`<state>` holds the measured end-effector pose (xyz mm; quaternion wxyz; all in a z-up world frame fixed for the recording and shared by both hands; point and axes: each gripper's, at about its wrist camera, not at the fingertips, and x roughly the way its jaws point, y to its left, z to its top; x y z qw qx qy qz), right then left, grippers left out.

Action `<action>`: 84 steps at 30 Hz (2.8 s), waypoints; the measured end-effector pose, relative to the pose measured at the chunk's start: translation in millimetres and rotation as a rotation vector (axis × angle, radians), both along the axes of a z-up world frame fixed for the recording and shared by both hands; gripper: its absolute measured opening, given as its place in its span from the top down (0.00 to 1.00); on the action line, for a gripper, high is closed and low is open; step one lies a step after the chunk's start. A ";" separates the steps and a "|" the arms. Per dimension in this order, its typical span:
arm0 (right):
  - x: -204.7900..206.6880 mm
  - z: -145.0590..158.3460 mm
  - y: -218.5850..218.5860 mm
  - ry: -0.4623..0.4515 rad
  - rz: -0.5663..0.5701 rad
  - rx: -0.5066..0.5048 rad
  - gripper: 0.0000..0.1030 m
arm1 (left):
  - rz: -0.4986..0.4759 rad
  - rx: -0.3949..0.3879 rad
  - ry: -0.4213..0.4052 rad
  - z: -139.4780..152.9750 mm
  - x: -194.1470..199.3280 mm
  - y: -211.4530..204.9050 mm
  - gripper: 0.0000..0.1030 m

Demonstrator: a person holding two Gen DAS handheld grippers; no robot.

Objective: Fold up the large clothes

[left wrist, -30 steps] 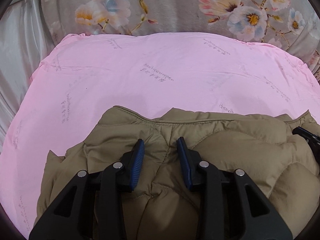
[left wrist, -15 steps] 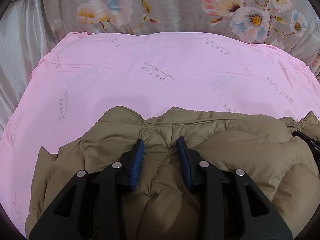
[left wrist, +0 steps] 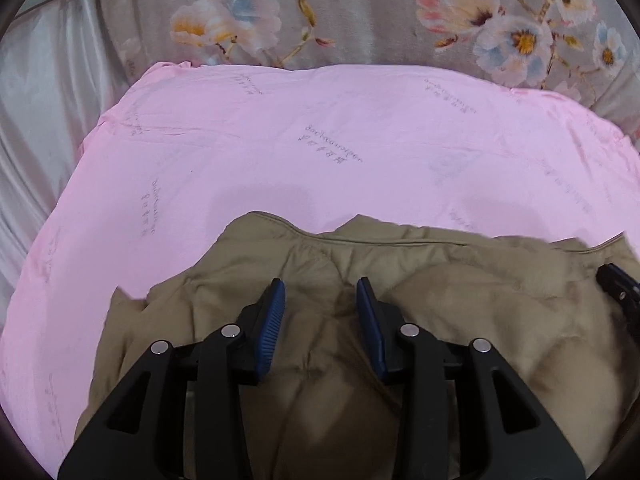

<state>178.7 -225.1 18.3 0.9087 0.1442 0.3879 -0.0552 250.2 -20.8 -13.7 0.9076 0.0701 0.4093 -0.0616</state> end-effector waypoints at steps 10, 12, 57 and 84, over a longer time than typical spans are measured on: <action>3.5 -10.3 48.3 0.026 0.112 0.019 0.88 | -0.036 -0.025 -0.002 8.1 -24.8 -38.5 0.62; 2.0 -18.2 43.0 0.025 0.110 0.043 0.90 | -0.026 -0.050 0.001 -0.2 -23.1 -33.9 0.60; -94.1 -2.8 62.1 -0.084 0.141 -0.052 0.70 | -0.032 -0.061 -0.047 7.7 -106.9 6.4 0.41; -84.3 -28.7 85.0 0.007 0.126 -0.211 0.68 | -0.027 0.110 -0.068 -19.9 -113.1 -15.8 0.40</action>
